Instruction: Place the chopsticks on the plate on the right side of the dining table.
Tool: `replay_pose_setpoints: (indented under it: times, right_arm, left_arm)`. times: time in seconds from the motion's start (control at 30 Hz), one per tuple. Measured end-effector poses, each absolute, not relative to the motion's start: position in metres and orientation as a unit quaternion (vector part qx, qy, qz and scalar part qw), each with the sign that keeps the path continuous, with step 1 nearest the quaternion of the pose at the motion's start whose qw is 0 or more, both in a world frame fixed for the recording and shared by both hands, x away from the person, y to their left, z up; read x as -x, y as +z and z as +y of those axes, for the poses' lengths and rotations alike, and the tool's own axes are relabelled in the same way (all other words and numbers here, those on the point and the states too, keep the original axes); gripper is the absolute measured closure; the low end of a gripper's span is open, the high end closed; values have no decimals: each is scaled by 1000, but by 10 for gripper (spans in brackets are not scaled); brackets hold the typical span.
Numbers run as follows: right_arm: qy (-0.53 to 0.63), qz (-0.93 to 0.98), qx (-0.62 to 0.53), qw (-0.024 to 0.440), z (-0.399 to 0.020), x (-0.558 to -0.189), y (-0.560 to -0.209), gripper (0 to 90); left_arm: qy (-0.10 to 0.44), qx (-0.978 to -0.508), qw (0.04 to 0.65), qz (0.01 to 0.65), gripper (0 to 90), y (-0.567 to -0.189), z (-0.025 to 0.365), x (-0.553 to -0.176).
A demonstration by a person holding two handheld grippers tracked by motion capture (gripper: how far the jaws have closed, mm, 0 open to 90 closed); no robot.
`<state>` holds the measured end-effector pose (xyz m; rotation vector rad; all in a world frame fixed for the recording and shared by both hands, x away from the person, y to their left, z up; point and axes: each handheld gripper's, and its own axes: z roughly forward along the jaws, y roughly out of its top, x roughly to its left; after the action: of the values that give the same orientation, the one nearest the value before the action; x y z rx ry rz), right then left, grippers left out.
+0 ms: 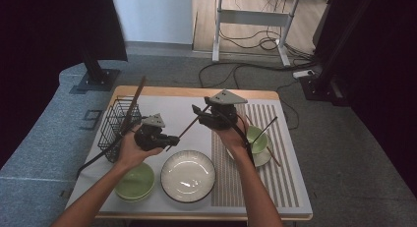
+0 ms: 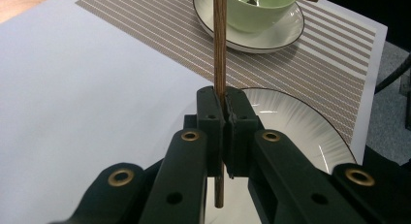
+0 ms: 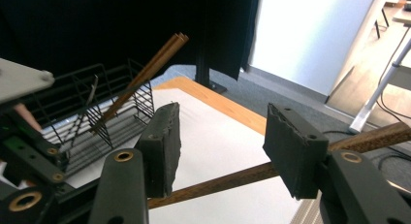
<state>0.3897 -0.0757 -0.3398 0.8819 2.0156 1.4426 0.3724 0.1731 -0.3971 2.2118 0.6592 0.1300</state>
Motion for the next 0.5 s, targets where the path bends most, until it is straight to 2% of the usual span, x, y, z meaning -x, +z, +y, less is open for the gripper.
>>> replay_pose_setpoints:
  times: [0.27, 0.3, 0.5]
  right_arm:
    - [515, 757, -316, 248, -79, -394, -345, 452]
    - [514, 764, -305, 241, -80, -395, -346, 416]
    - [494, 785, -287, 241, -80, -396, -351, 388]
  left_arm:
    - [54, -878, 400, 259, 869, -395, 177, -370]
    - [54, -879, 397, 258, 870, -395, 178, -370]
    - [51, -883, 388, 259, 870, -396, 177, -370]
